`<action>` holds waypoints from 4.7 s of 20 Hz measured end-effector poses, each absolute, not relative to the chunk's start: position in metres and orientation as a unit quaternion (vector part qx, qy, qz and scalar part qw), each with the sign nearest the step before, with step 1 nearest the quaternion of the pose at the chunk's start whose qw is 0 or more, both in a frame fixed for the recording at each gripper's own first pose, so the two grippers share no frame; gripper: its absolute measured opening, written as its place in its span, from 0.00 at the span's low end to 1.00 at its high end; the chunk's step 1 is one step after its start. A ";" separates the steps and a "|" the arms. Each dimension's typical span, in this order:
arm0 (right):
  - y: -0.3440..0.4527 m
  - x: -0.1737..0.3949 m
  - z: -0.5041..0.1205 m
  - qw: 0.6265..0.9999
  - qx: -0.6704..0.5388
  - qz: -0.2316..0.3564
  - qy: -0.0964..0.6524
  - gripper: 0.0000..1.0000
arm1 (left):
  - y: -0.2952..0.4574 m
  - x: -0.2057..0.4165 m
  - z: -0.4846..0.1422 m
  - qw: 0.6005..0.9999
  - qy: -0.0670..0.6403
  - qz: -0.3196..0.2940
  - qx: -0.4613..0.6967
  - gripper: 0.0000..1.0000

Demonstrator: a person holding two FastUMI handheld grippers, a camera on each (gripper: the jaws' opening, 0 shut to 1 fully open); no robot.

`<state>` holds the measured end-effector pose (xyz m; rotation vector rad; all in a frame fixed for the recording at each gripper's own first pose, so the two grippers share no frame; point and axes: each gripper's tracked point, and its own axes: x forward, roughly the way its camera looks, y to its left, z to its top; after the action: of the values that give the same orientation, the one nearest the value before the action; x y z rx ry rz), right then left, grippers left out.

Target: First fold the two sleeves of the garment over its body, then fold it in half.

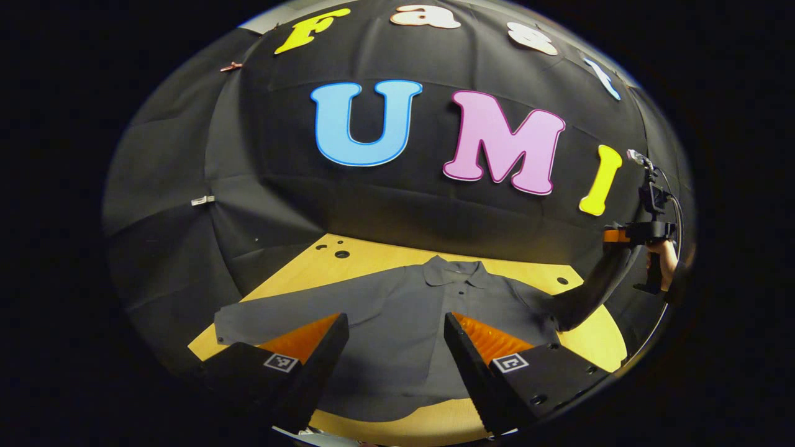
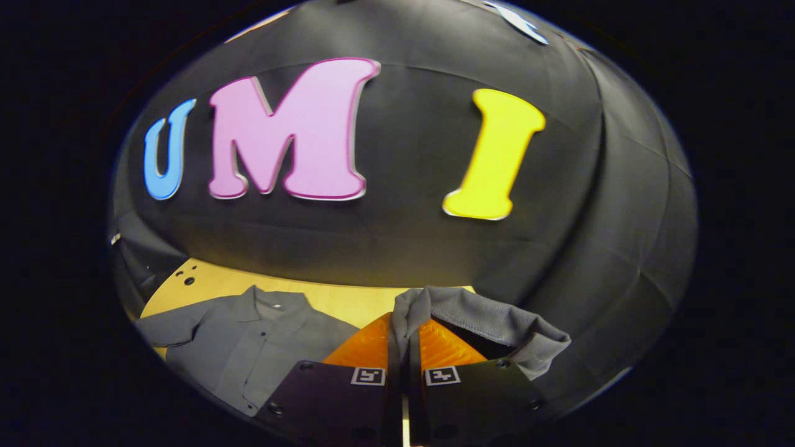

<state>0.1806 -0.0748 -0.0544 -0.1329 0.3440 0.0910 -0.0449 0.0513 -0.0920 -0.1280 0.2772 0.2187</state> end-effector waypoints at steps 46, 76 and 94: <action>0.224 0.113 -0.182 0.927 -0.022 0.218 0.305 0.99 | 0.377 -0.077 -0.238 0.872 0.221 0.384 -0.210 0.98; 0.059 -0.068 -0.182 0.944 0.015 0.067 0.323 0.99 | 0.414 -0.007 -0.329 0.909 0.274 0.303 -0.084 0.13; -0.021 -0.055 -0.195 0.952 0.049 -0.014 0.301 0.99 | 0.323 0.073 -0.153 0.962 0.175 0.198 -0.067 0.05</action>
<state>-0.0551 -0.0215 -0.1953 0.0998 0.6124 -0.0276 0.0735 0.3226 -0.1527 -0.1350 0.3543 0.4010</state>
